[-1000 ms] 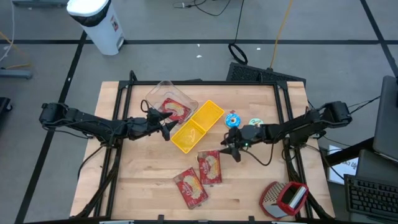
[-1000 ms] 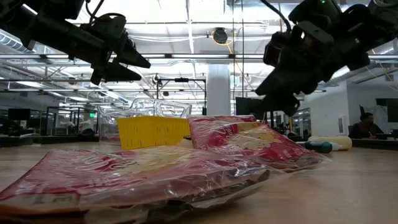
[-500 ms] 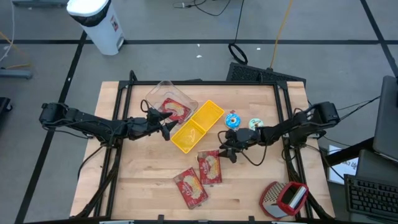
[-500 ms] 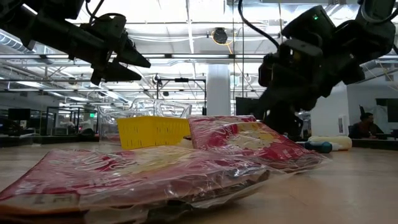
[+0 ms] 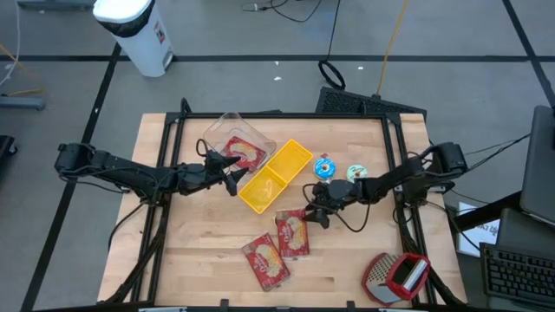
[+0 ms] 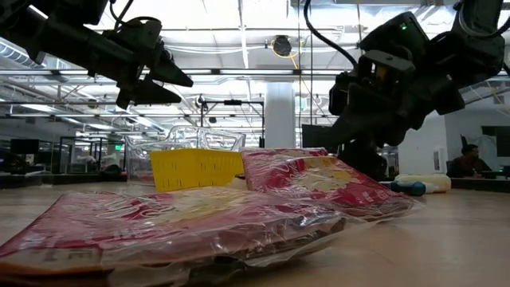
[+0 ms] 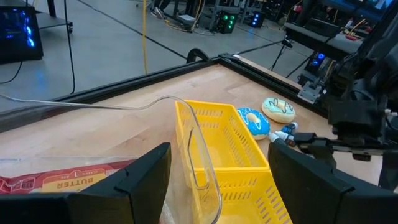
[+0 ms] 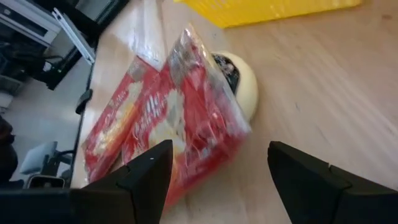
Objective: Pick & Place Food Item
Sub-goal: Put the right red popcorn bag into the transparent bin
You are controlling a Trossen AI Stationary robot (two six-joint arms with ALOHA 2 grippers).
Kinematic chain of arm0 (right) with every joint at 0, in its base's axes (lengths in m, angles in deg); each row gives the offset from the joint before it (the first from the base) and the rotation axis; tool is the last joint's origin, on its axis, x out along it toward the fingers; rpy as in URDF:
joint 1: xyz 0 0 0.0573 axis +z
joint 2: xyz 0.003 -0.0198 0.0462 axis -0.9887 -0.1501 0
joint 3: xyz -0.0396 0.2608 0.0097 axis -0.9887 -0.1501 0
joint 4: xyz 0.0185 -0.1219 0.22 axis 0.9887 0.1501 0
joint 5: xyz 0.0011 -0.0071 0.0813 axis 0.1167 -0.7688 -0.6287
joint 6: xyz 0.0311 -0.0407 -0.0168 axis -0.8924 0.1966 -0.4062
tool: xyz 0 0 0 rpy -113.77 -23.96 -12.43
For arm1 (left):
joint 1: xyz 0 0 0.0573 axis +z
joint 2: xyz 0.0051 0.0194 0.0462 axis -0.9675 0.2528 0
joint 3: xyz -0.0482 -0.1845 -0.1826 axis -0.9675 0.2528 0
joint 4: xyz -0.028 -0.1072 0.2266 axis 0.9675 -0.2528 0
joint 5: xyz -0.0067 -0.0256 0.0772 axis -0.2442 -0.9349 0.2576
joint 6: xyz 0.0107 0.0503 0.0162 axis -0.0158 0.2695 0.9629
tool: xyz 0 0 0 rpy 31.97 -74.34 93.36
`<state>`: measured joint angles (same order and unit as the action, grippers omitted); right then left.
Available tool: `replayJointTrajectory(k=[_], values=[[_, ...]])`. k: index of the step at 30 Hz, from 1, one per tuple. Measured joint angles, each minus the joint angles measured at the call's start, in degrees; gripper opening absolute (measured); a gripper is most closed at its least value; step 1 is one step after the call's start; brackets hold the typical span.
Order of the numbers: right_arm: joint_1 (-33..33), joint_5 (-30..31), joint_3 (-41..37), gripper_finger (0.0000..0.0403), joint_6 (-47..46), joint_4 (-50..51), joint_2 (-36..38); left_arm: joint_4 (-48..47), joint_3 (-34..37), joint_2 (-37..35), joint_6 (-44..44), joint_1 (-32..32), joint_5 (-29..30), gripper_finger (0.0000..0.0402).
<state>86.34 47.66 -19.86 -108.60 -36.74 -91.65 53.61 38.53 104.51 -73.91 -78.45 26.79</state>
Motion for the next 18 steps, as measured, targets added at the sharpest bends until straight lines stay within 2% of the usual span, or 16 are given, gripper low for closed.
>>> replayJointTrajectory(k=[8,13,18], values=[[0.0,-3.1,2.0,0.0240,-0.1,-3.9,-4.2,0.0,0.0,0.0,0.0,0.0,0.0,0.0271],[0.0,-5.9,2.0,0.0192,-0.2,-3.9,-4.3,-0.2,0.0,0.0,0.0,0.0,0.0,0.0271],[0.0,-6.0,2.0,0.0126,-0.1,-5.0,-4.3,-0.8,0.0,0.0,0.0,0.0,0.0,0.0271]])
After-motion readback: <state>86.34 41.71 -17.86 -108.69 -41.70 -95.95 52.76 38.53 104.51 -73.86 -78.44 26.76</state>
